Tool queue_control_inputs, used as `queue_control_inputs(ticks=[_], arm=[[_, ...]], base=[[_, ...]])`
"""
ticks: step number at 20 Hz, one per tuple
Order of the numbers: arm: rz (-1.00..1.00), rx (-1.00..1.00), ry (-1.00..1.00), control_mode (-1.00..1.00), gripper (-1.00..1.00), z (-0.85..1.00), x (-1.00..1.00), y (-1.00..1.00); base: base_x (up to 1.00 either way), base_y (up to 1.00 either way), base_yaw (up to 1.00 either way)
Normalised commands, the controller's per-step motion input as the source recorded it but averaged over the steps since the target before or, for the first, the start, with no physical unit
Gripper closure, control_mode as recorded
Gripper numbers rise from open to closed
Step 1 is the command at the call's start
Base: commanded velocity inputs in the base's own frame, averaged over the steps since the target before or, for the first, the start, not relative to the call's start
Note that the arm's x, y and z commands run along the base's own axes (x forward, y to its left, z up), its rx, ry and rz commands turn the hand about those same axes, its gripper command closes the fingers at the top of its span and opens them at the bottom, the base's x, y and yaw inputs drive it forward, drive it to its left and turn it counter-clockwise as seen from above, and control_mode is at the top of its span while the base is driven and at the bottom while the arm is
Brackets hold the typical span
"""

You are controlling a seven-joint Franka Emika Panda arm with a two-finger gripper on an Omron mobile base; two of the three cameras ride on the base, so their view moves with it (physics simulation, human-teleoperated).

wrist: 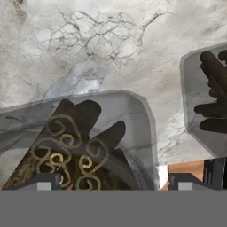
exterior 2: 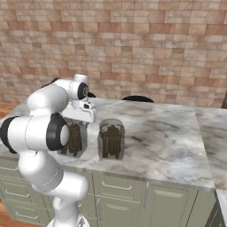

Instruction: Pick the jar and jar from the dining table and place them in the open cabinet. Close the cabinet after placing the objects.

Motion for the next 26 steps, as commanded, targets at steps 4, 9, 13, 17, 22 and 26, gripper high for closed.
queue_control_inputs(ticks=[4, 9, 13, 17, 22, 26], arm=[[0.00, 0.00, 0.00, -1.00, 1.00, -0.44, 0.02, 0.01], [0.00, 0.00, 0.01, -1.00, 1.00, -0.15, 0.00, 0.00], [0.00, 0.00, 0.01, -1.00, 1.00, -0.05, 0.00, 0.00], [0.00, 0.00, 0.00, -1.00, 1.00, -0.06, 0.00, 0.00], [0.00, 0.00, 0.00, -1.00, 1.00, -0.02, 0.00, 0.00], [0.00, 0.00, 0.00, -1.00, 1.00, 0.00, 0.00, 0.00]], base=[[0.00, 0.00, 0.00], [0.00, 0.00, 0.00], [0.00, 0.00, 0.00], [0.00, 0.00, 0.00], [0.00, 0.00, 0.00], [0.00, 0.00, 0.00]])
